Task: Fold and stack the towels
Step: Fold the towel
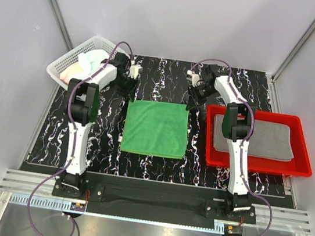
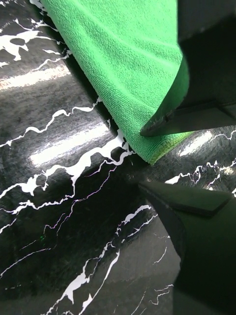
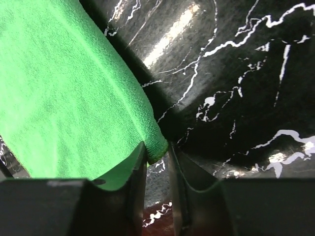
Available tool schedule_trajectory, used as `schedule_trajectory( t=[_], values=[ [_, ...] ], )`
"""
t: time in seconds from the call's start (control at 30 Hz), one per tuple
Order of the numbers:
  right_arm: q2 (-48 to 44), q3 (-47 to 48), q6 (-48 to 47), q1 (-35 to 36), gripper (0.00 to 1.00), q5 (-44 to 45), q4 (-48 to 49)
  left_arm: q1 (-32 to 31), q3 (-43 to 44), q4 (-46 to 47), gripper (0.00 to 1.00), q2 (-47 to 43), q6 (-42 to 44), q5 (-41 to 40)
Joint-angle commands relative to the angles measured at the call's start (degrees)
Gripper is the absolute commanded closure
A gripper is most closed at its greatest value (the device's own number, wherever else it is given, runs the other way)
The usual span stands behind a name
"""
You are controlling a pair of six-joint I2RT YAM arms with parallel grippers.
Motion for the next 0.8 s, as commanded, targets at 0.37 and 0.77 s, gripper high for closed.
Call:
schedule_trajectory(
  t=[0.37, 0.77],
  values=[
    [1.4, 3.7, -3.2, -1.5, 0.66, -1.8, -1.7, 0.3, 3.3, 0.5, 0.93, 1.5, 1.6, 1.2],
    [3.6, 9.4, -2.4, -1.5, 0.54, -3.1, -2.2, 0.4, 6.0, -2.3, 0.58, 2.5, 2.7, 1.8]
  ],
)
